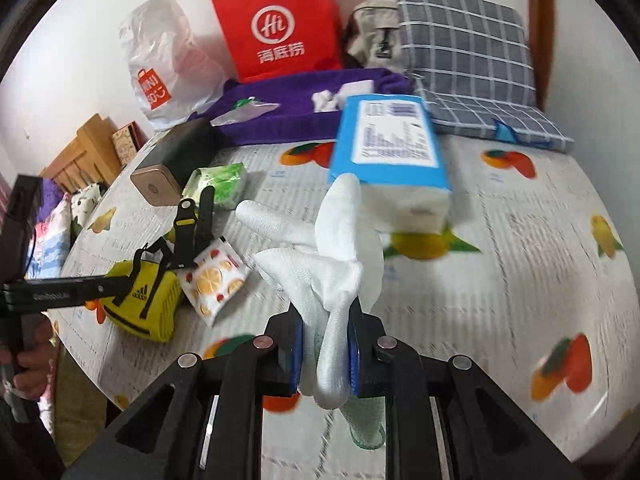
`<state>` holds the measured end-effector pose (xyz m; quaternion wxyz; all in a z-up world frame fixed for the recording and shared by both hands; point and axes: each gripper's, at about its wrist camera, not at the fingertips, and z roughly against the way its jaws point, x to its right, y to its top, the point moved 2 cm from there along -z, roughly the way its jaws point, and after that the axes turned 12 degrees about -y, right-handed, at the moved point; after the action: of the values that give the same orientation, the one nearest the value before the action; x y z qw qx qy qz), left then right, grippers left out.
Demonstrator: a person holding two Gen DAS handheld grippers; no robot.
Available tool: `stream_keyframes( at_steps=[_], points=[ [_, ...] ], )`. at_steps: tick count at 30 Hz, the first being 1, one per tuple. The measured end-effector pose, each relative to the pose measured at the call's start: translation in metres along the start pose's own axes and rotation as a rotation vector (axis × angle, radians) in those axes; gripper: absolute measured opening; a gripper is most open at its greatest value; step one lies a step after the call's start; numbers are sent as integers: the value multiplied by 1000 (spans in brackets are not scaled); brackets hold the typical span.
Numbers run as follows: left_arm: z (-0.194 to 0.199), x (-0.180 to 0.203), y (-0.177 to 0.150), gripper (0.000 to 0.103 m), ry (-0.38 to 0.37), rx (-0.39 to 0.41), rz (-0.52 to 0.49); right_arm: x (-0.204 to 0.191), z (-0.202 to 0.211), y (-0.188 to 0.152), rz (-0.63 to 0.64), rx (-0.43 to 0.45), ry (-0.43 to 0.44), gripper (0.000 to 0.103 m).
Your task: Organize soft objects
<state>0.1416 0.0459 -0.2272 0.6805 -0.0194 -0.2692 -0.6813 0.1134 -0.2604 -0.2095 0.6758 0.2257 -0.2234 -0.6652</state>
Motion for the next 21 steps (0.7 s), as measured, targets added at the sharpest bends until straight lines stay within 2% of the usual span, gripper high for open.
stream_keyframes(
  at_steps=[2,7,10,15,20,21],
  points=[
    [0,5,-2,53,15,8,-7,6,2,-6,-11,3,-6,18],
    [15,26,6,53,83,85,-81,19,6,-11,-33,9,-11,18],
    [16,39,20,53,65,106,-107,24,5,-12,-46,14,-4,18],
    [-11,60,41,53,44,78,-115,26,1,-15,-45,10,12,18],
    [-45,65,54,52,71,40,-99,29,-1,-17,-35,12,22,18],
    [-50,62,57,45,66,36,-85,31,-2,-17,-34,14,21,18]
  ],
)
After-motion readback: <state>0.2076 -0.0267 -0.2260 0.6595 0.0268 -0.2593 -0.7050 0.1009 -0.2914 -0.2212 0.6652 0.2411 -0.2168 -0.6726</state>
